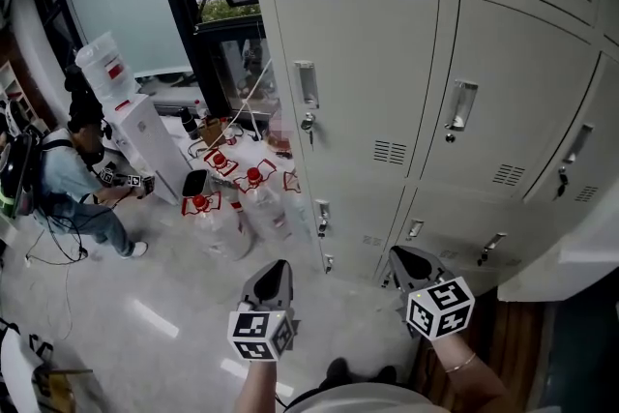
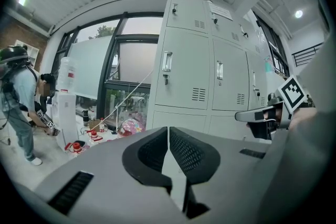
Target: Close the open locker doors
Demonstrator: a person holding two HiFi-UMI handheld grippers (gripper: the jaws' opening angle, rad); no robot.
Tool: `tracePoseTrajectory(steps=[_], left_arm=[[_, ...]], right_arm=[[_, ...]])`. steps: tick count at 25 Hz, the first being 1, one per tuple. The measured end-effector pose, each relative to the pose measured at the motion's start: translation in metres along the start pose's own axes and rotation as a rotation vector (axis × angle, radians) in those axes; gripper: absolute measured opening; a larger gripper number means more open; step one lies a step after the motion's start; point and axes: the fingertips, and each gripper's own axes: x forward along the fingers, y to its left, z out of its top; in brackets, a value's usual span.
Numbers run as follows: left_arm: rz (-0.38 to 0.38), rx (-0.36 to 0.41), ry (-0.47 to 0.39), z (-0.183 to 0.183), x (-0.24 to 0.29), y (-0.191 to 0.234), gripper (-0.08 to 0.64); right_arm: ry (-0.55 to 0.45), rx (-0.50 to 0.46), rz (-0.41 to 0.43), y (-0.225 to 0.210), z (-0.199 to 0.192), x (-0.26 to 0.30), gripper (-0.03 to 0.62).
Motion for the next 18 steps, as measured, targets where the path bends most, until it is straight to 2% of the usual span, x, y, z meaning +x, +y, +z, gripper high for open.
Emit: tracePoseTrajectory(steps=[18], left_arm=[[0.022,0.001,-0.013,0.0011,-0.0072,0.0007,0.021]], right_arm=[[0.003,-0.026,0.018,0.0012,0.0035,0.0002,0.002]])
